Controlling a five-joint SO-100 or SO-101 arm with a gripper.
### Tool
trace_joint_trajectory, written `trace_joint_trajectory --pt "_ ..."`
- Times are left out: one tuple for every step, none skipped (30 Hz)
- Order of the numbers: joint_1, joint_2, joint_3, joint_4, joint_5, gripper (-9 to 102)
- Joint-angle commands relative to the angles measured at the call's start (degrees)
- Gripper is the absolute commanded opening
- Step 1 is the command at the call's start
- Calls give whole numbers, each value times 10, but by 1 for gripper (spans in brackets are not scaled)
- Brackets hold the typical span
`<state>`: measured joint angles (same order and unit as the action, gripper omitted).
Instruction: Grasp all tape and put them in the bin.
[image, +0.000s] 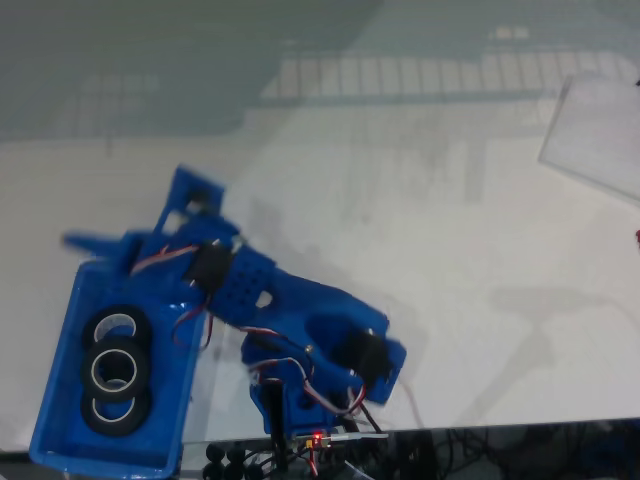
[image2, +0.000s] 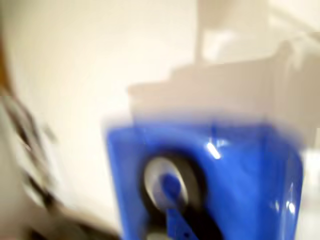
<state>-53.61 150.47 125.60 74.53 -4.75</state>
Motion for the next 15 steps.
trace_joint_trajectory --pt "163 41 7 -47 -41 54" --pt "212 60 22 -77 -47 54" --pt "255 80 41 -108 -56 54" --pt "294 104 65 -142 -63 53" --pt "330 131 94 -178 -63 53" --pt "360 160 120 -205 -63 53" --pt "386 185 143 -222 -62 53" --pt "410 210 163 -234 -57 53" --pt "433 236 182 -243 -55 53" --pt "456 260 200 -250 -51 53" --pt "476 287 220 -255 -47 53" --pt "495 316 243 -260 -41 53" --pt "510 345 266 -260 -40 53" --pt "522 370 288 -261 -41 53" --pt "533 391 308 -261 -41 53"
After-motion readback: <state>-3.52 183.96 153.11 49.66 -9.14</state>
